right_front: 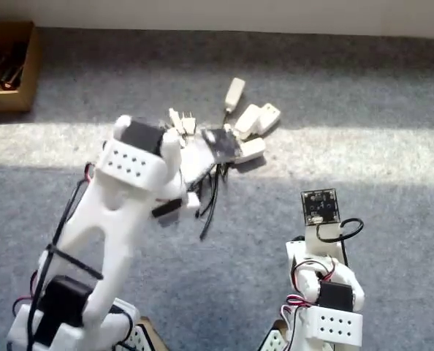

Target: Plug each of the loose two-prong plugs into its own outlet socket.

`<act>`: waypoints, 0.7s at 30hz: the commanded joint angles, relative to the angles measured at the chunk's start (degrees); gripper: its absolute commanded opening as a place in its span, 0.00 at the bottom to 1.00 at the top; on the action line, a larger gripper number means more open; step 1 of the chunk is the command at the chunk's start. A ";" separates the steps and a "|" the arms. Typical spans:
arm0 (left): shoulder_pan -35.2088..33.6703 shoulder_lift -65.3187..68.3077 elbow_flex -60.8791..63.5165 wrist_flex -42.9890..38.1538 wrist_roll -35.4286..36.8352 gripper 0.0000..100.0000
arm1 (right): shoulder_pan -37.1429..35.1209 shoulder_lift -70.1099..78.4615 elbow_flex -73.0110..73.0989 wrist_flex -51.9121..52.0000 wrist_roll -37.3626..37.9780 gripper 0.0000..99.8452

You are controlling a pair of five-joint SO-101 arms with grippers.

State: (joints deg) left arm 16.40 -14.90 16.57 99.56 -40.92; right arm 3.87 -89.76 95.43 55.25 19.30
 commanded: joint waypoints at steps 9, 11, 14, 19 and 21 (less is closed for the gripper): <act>4.09 -28.26 41.45 -16.00 -12.13 0.00 | -0.66 -0.40 3.12 -1.89 0.09 0.01; 6.29 -32.57 46.20 -19.16 -11.87 0.00 | -0.66 -0.40 3.12 -1.89 0.09 0.01; 11.03 -39.34 50.15 -23.21 -4.57 0.00 | -0.66 -0.40 3.12 -1.89 0.09 0.01; 18.07 -47.43 51.47 -26.02 7.30 0.02 | -0.66 -0.40 3.12 -1.89 0.09 0.01; 18.51 -48.31 51.47 -26.29 8.18 0.06 | -0.66 -0.40 3.12 -1.89 0.09 0.01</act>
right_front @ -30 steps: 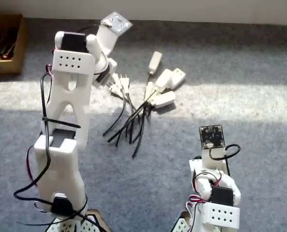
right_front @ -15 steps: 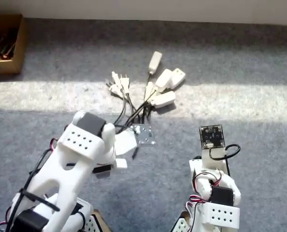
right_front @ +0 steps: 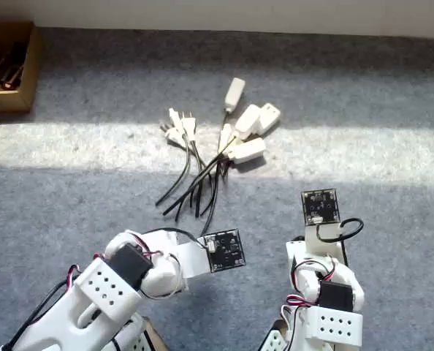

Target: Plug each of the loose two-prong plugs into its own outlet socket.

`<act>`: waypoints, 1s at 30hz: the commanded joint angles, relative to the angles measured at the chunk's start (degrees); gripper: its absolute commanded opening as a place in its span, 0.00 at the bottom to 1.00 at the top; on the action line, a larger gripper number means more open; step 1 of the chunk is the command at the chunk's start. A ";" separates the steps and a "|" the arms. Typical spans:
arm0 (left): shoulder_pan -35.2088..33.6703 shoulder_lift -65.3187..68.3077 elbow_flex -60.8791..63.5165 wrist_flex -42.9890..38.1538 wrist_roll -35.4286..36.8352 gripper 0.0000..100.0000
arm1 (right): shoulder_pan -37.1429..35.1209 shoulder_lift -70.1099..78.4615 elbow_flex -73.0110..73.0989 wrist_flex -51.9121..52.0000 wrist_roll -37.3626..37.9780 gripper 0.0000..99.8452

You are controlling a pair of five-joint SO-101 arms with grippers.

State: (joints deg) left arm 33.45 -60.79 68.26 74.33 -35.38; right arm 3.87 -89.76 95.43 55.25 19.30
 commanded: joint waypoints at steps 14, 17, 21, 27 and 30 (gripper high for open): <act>1.63 -1.98 4.35 -1.23 0.79 0.24 | -0.66 -0.40 3.12 -1.89 0.09 0.01; 1.36 -2.33 4.09 -1.23 -0.26 0.24 | -0.66 -0.40 3.12 -1.89 0.09 0.01; 1.19 -2.42 3.91 -3.25 -3.60 0.24 | -0.66 -0.40 3.12 -1.89 0.09 0.01; -6.29 -1.98 2.86 -7.38 -8.97 0.24 | -0.66 -0.40 3.12 -1.89 0.09 0.01; -11.82 -1.98 1.98 -10.73 -11.43 0.24 | -0.66 -0.40 3.12 -1.89 0.09 0.01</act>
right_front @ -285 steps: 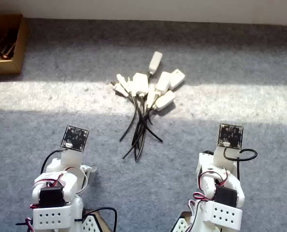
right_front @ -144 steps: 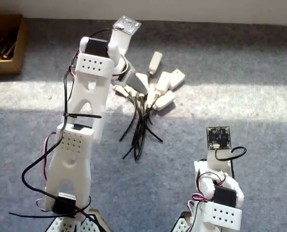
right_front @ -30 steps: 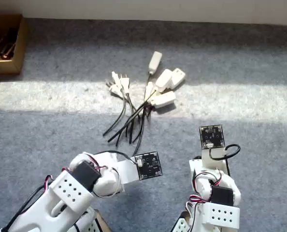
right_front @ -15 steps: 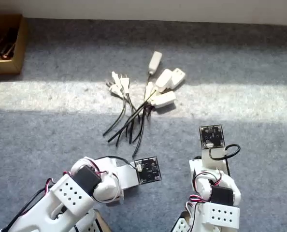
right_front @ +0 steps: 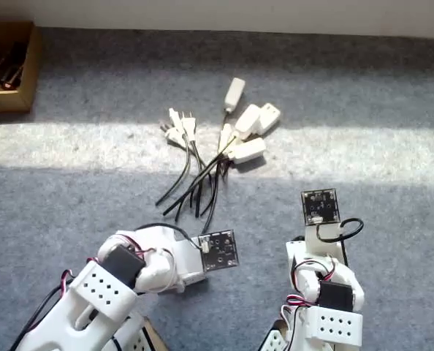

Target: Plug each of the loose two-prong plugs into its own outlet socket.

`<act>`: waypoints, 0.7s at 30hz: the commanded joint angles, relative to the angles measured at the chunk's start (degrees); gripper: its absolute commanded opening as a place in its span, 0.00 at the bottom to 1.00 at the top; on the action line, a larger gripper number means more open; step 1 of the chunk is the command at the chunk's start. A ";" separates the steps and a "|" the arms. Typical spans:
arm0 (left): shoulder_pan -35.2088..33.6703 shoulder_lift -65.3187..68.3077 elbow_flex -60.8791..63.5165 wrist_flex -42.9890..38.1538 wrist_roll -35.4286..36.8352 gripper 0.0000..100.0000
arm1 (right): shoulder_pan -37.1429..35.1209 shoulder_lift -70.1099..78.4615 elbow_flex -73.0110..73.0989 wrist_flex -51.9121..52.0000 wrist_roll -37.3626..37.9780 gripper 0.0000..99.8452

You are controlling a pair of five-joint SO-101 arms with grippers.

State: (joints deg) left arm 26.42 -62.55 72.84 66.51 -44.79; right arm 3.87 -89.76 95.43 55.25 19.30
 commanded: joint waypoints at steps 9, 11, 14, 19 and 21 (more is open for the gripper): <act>-12.00 -0.22 -4.09 -9.67 -5.10 0.24 | -0.66 -0.40 3.12 -1.89 0.09 0.01; -13.23 -0.31 -6.02 -9.67 -4.92 0.24 | -0.66 -0.40 3.12 -1.89 0.09 0.01; -17.45 -0.13 -9.98 -11.87 -4.13 0.24 | -0.66 -0.40 3.12 -1.89 0.09 0.01; -26.24 5.85 -15.08 -22.51 5.89 0.25 | -0.66 -0.40 3.12 -1.89 0.09 0.01; -27.74 13.49 -20.18 -21.54 12.31 0.25 | -0.66 -0.40 3.12 -1.89 0.09 0.01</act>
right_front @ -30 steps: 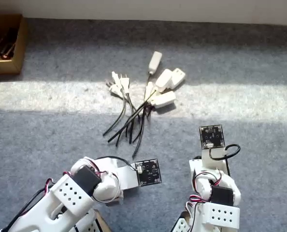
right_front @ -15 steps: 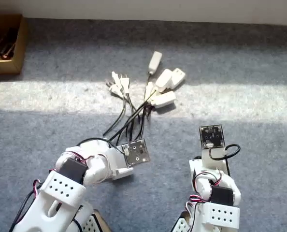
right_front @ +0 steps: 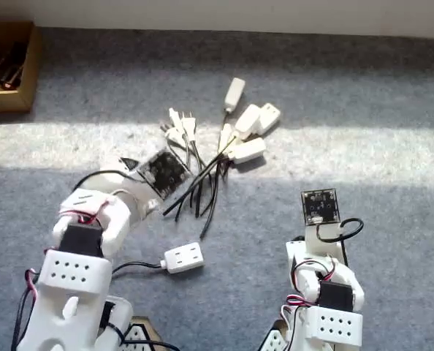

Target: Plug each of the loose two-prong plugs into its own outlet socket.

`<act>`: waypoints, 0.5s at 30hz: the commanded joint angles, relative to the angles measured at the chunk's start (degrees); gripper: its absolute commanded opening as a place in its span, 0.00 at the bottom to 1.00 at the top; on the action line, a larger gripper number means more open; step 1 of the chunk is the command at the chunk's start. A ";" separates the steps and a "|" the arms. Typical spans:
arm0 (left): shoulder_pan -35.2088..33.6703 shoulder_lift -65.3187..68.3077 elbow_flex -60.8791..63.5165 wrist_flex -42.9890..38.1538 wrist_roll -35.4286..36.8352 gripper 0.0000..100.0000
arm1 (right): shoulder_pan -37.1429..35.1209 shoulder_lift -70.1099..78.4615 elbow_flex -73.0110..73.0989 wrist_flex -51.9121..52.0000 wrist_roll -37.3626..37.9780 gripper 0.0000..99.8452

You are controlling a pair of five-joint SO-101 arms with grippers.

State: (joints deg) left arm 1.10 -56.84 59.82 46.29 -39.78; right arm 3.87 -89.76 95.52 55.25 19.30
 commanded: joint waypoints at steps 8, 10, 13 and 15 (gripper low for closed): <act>-4.09 49.71 -46.11 12.92 20.48 0.25 | -0.66 -0.40 2.51 -1.89 0.09 0.01; -5.85 57.36 -55.60 20.04 22.07 0.25 | -1.19 -0.04 -1.19 -2.68 0.09 0.01; -8.66 62.90 -63.87 28.48 24.35 0.25 | -6.11 0.22 -9.71 -2.77 0.18 0.03; -10.68 62.99 -65.71 32.44 25.76 0.25 | -10.42 2.15 -15.34 -2.68 0.00 0.06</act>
State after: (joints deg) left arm -6.90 5.32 0.66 72.66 -15.78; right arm -1.58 -89.67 89.01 53.93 19.30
